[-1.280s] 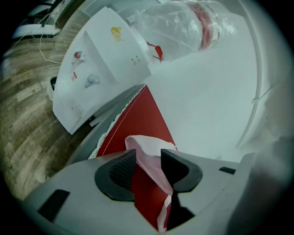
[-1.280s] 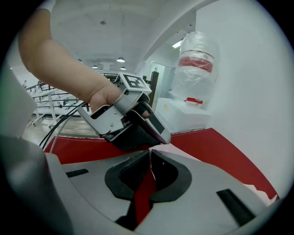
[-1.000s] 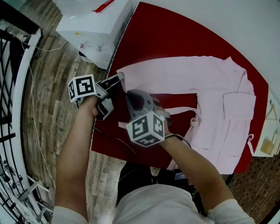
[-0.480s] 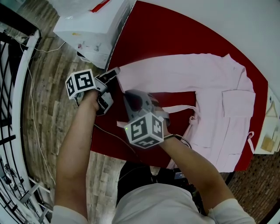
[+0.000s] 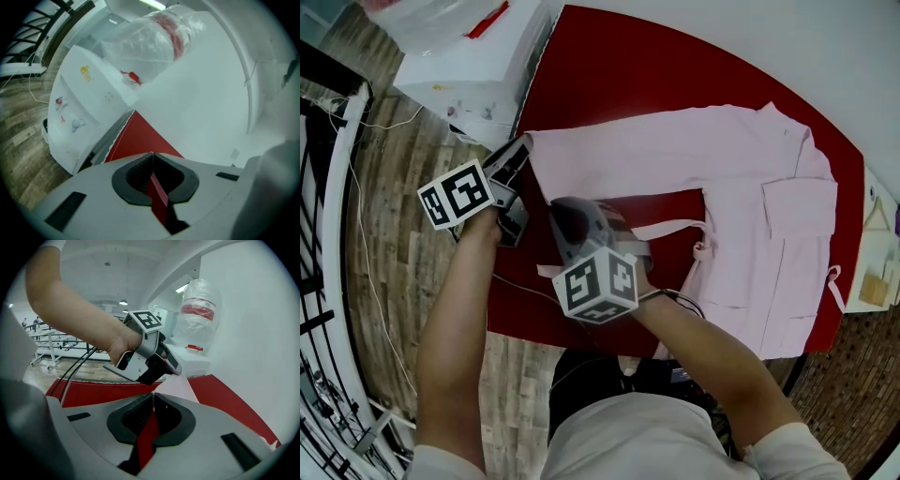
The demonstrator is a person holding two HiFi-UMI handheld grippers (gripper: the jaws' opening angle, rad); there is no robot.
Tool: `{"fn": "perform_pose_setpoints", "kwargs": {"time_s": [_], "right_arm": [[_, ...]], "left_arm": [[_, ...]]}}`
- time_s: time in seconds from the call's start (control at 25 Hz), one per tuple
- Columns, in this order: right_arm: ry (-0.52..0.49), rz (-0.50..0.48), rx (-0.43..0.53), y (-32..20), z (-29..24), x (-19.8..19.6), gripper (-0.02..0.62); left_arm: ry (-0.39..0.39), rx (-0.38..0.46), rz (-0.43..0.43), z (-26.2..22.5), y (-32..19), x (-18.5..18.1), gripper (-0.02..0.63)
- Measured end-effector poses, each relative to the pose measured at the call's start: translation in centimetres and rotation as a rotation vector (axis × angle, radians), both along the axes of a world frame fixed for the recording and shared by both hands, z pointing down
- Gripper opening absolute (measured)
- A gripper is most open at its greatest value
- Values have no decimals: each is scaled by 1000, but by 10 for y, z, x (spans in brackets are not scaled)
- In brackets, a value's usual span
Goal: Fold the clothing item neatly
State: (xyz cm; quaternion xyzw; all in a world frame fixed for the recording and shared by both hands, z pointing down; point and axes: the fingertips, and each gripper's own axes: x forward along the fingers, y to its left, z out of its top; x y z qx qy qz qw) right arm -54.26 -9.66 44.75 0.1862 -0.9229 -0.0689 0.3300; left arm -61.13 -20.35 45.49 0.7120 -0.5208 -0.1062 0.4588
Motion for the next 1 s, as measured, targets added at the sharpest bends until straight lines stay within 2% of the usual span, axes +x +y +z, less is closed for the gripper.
{"fn": "perform_pose_setpoints", "kwargs": {"time_s": [0.16, 0.36, 0.56, 1.0], "right_arm": [[-60, 41, 14, -9, -24, 4, 28], [-125, 96, 35, -19, -57, 20, 28], [-184, 166, 55, -31, -86, 44, 28], [-280, 295, 102, -52, -129, 116, 28]], "left_arm": [[-42, 127, 21, -42, -11, 9, 12], [-114, 236, 60, -89, -25, 34, 12], [-143, 349, 103, -134, -36, 68, 12], [-216, 456, 206, -194, -56, 161, 12]]}}
